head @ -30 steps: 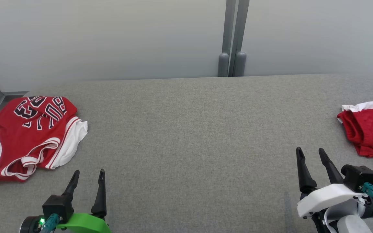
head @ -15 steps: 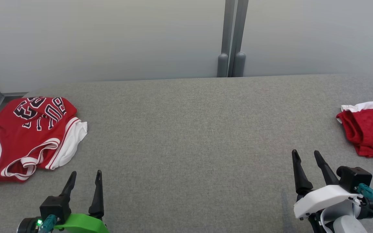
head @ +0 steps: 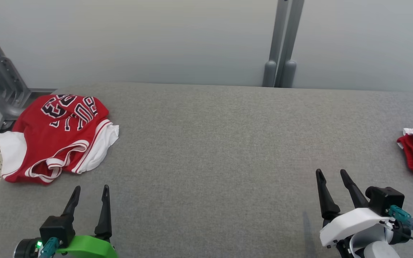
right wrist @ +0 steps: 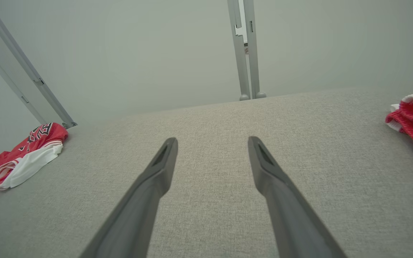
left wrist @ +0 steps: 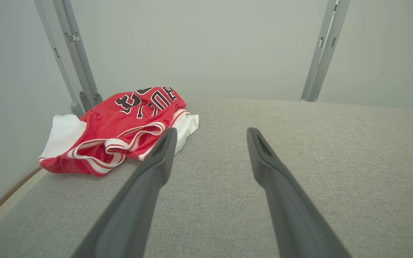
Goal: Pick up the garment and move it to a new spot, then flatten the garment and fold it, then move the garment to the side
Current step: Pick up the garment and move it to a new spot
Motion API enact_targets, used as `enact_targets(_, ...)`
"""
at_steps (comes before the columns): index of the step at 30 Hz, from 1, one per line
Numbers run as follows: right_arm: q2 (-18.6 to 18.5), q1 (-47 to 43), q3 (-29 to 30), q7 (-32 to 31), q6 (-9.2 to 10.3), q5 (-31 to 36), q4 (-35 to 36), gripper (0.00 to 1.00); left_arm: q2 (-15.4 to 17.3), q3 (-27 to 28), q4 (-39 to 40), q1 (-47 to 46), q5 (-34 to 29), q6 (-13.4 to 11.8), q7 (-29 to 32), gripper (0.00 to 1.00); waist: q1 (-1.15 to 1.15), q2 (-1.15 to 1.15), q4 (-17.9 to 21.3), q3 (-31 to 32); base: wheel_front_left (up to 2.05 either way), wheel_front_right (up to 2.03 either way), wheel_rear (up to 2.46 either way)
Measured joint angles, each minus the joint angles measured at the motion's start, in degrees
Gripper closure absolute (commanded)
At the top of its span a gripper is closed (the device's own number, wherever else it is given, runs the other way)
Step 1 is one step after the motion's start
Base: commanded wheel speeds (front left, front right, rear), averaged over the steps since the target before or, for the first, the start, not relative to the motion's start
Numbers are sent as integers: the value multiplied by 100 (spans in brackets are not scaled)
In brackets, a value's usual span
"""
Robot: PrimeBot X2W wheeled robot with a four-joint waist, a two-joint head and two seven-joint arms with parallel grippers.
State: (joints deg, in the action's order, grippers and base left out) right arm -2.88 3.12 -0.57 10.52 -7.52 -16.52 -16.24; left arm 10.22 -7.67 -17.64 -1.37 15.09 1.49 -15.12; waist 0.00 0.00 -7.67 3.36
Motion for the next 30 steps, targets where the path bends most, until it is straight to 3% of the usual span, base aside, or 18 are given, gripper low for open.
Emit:
enact_targets(19,7,-30,-286,134,0,-93,-264,0,156,-51,141,120,81,-10,171,0,0,0,-1444,18,0,0,0)
enact_targets(30,13,94,-522,176,-1,-151,-374,0,191,-56,189,210,159,-57,203,0,0,0,-2032,-15,0,0,0)
